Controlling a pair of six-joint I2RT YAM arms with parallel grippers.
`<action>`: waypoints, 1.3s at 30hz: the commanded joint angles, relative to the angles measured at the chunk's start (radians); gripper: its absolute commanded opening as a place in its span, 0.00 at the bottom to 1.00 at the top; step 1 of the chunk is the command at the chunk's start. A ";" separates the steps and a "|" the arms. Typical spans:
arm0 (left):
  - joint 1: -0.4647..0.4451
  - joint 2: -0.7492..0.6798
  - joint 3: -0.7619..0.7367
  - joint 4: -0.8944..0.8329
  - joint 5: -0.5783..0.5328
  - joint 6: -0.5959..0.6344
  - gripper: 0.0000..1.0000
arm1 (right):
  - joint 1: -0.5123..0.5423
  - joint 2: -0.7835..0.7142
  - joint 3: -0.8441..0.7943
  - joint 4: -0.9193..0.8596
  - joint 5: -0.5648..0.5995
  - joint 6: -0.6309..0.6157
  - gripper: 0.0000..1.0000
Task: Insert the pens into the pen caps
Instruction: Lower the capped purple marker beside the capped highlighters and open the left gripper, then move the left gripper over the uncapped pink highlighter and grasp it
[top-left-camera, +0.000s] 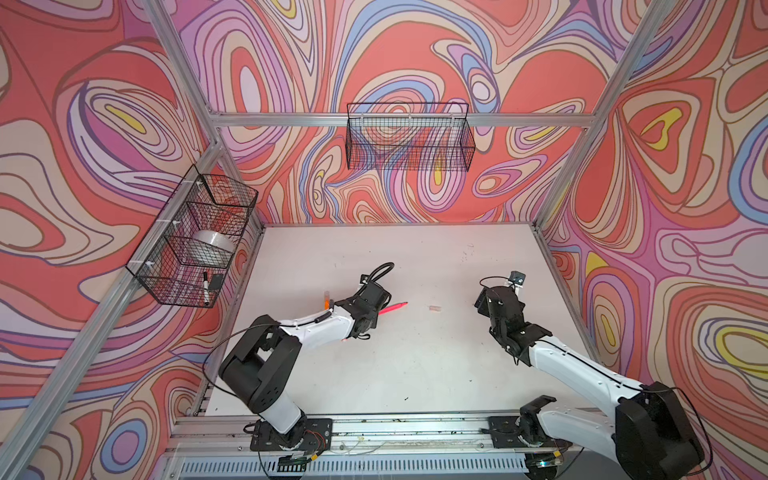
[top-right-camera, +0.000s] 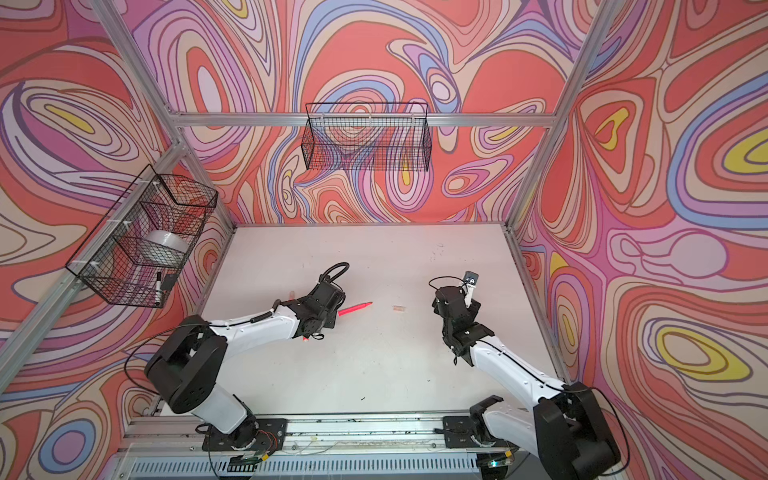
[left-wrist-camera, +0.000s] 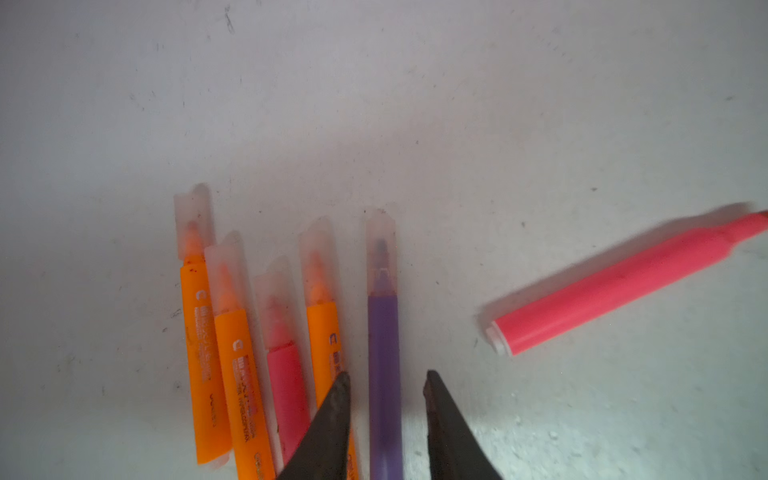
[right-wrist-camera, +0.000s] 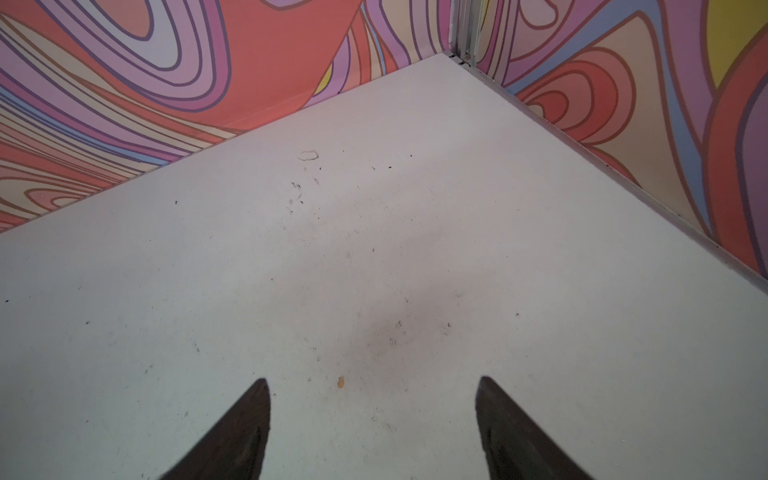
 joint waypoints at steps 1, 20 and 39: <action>0.007 -0.120 -0.090 0.167 0.158 0.148 0.38 | -0.004 -0.016 -0.019 0.012 -0.006 -0.008 0.80; 0.007 0.158 0.072 0.239 0.322 0.274 0.55 | -0.005 0.016 0.001 0.007 -0.006 -0.007 0.80; 0.007 0.288 0.151 0.155 0.395 0.247 0.45 | -0.005 0.037 0.013 0.001 -0.011 -0.006 0.79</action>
